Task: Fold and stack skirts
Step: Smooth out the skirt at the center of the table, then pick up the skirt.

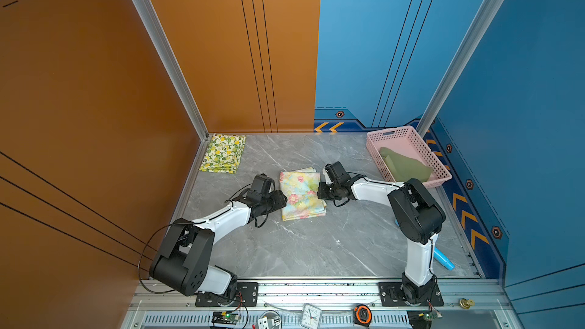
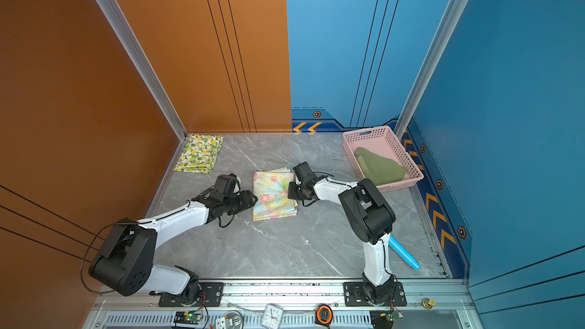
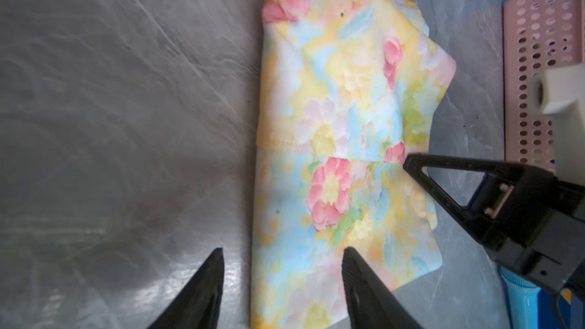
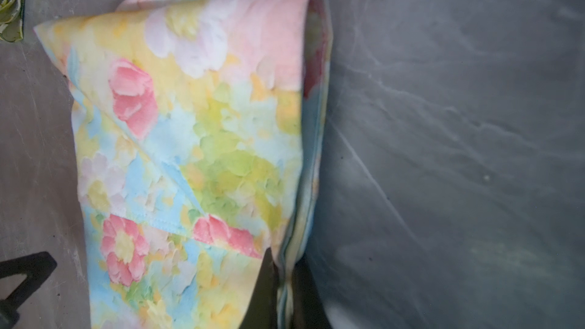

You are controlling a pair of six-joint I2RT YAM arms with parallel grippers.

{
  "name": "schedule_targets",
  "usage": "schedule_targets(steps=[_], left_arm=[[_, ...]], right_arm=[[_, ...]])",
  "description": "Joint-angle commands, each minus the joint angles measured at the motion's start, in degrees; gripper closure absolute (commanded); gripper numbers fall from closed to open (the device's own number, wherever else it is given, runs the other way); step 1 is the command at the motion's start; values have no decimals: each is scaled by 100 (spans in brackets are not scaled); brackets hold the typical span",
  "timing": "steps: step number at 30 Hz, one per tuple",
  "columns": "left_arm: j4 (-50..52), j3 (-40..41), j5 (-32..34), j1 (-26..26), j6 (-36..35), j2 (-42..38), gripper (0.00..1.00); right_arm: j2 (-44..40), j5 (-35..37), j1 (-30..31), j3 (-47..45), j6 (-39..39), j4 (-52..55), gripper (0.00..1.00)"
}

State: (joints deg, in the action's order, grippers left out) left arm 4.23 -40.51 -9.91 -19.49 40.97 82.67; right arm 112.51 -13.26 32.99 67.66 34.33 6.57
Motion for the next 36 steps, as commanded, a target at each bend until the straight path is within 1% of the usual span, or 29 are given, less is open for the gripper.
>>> schedule_targets(steps=[1,3,5,11,19,24,31,36], left_arm=[[351,-354,-384,315,-452,203,37],[376,-536,-495,453,-584,429,37],[221,-681,-844,602,-692,749,37],[-197,-1059,-1397,731,-910,1639,37],[-275,-1476,-1599,698,-1116,2532,37],[-288,-1485,-1731,571,-1271,2801,36],[-353,-1602,-2026,480,-1295,3064,36],[-843,-1428,-2406,480,-1069,3097,36]], right_arm=[[26,87,52,-218,-84,537,100],[0,77,64,-192,-109,571,100],[-26,60,64,-166,-124,591,100],[-53,-18,84,-172,-189,623,100],[-29,-15,115,-157,-243,657,100],[78,-72,113,-52,-259,653,100],[201,-142,117,98,-227,677,100],[187,-127,133,124,-190,673,100]])
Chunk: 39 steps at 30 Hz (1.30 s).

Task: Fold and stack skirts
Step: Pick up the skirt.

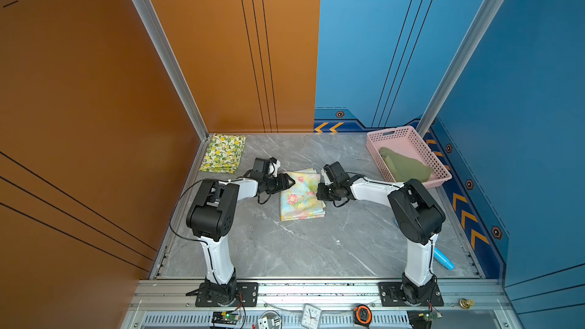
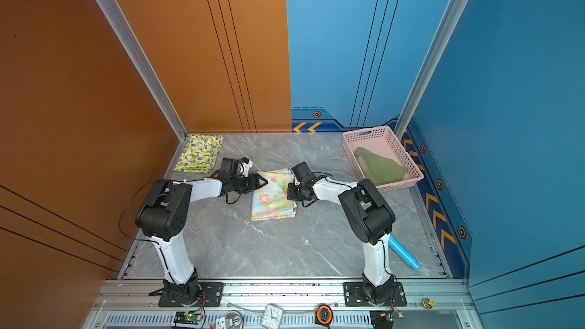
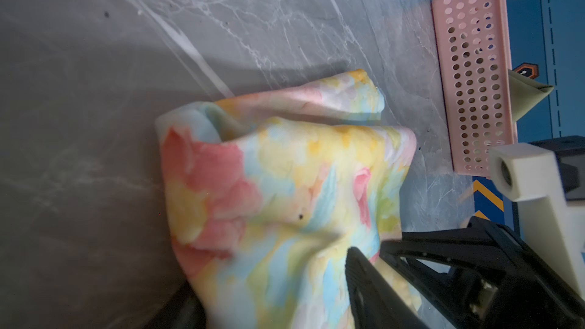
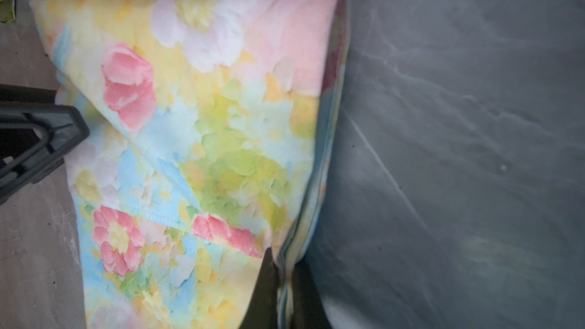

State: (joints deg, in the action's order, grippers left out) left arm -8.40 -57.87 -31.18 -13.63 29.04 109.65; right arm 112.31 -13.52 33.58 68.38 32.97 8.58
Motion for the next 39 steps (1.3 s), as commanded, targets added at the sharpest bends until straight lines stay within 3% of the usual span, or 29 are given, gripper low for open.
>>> schedule_targets(steps=[1,6,13,17,21,24,25,28,30,32,39], left_arm=[[346,328,-358,-91,161,426,36],[191,326,-488,-85,232,507,38],[-54,474,-581,5,366,397,50],[-593,588,-678,99,711,338,66],[-1174,558,-628,93,1139,267,100],[-1219,431,-438,90,1262,105,100],[-1218,402,-374,89,1290,44,100],[-1085,231,-96,177,1337,-184,100],[-861,56,167,240,1277,-312,100],[-614,-141,404,311,1198,-420,100],[-84,-1107,1150,707,1062,-467,100]], right_arm=[[213,-98,72,49,-54,468,100],[296,-132,91,118,-55,473,100],[344,-138,91,237,-88,504,100],[356,-142,81,228,-81,502,100],[302,-134,88,203,-67,495,100],[191,-141,78,204,-94,472,99],[143,-154,67,203,-105,473,92],[-116,-137,-7,198,-120,472,51],[-316,-94,-76,185,-137,471,36],[-503,-58,-147,167,-148,472,29],[-903,0,-258,63,-159,470,24]])
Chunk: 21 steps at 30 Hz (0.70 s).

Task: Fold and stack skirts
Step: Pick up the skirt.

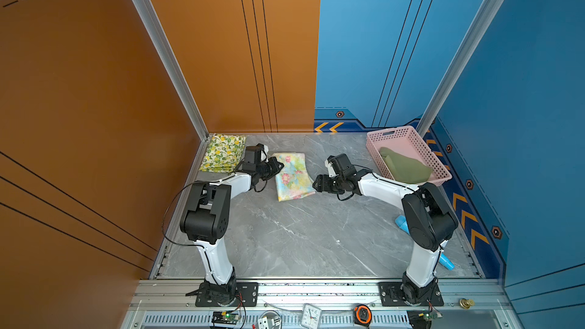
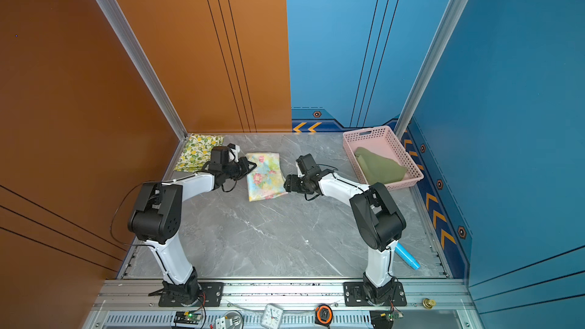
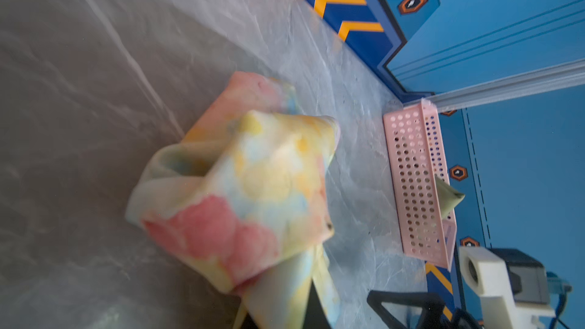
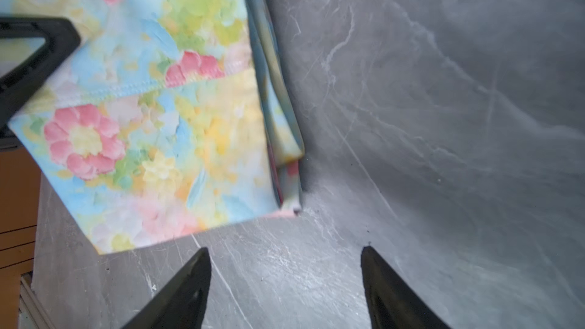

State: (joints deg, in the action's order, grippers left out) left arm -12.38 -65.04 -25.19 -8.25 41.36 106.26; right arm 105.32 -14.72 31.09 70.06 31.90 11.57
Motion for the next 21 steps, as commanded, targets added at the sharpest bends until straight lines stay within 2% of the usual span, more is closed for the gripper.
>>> schedule_targets(steps=[1,14,21], left_arm=[[354,-523,676,234,-181,-87,100],[353,-2227,1637,921,-181,898,100],[-117,-2699,2031,1262,-88,1304,100]], right_arm=[[-232,144,-9,-119,-52,165,23],[-226,233,-161,-185,-109,29,21],[-30,170,-259,-151,-71,-129,21]])
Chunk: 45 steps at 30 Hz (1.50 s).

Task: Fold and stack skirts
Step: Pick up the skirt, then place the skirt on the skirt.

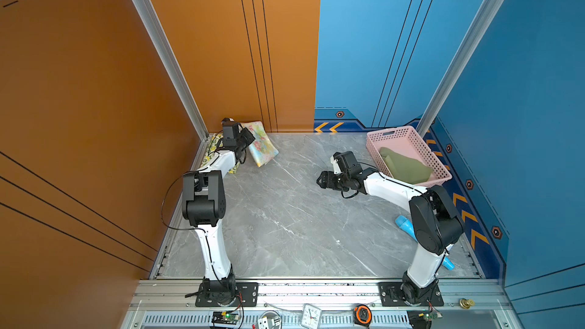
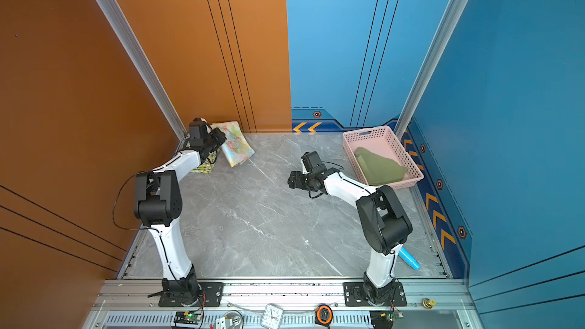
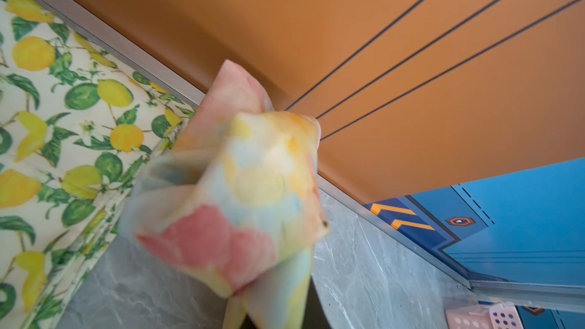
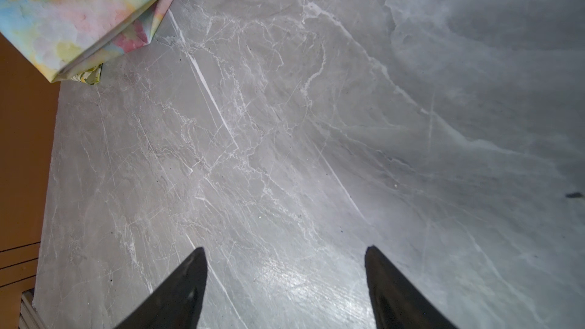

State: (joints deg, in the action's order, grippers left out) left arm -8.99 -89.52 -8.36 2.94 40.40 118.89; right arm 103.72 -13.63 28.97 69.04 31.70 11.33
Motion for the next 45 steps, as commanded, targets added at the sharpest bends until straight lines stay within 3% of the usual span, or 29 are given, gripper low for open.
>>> schedule_targets(steps=[1,15,25,34,41,45], left_arm=[[-572,-266,373,190,45,67,100],[-1128,-1125,488,678,255,629,100],[-1697,23,1126,983,469,375,100],[-1498,752,1938,1086,400,255,99],[-113,391,2194,1135,305,329,34],[897,25,2400,1116,214,241,3]], right_arm=[[161,49,-54,-42,-43,-130,21],[509,-81,-98,157,-33,-245,21],[498,-149,-78,64,16,-361,22],[363,-140,-66,-53,2,-397,22],[189,-109,-71,-107,-6,-384,21],[77,-88,-89,-85,-33,-325,21]])
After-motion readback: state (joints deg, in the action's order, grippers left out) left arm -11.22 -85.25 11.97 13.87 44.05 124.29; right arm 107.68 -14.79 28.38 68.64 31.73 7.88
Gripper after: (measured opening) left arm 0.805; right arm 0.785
